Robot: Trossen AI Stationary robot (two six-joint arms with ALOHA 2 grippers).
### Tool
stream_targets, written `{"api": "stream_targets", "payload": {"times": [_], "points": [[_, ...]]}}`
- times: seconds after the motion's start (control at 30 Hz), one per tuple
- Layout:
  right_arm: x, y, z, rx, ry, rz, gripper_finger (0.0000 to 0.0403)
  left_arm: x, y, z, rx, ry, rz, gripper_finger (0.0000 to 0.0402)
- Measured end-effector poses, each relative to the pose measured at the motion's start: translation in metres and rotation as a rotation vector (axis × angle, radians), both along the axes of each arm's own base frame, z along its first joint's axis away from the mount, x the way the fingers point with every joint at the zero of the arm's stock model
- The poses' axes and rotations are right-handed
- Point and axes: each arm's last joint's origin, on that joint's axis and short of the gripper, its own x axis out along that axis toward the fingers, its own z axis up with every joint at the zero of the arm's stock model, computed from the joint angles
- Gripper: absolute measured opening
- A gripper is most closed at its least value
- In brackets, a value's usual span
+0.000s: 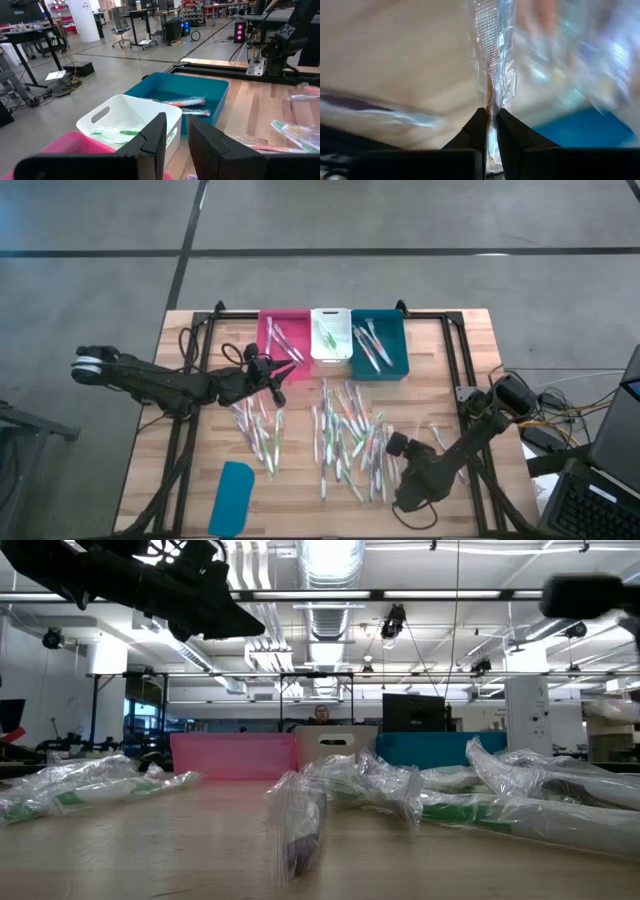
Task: Pick & Place Toothbrushes
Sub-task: Put the orange toothbrush into the blue bin
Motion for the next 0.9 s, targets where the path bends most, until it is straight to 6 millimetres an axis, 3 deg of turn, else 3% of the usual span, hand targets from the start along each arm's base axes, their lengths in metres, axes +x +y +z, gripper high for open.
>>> {"api": "stream_targets", "payload": {"times": [0.43,0.7,0.9], "points": [[0.023,-0.007,0.037,-0.369,-0.422,0.174,0.0018,0.000,0.000,-0.001,-0.003,0.004,0.001,0.0080],[0.036,-0.031,0.060,-0.533,-0.719,0.136,0.0018,0.000,0.000,-0.001,-0.003,0.006,0.001,0.0080],[0.041,-0.057,0.089,-0.574,-1.044,-0.009,0.0018,0.000,0.000,-0.001,-0.002,0.007,0.001,0.0080]]}}
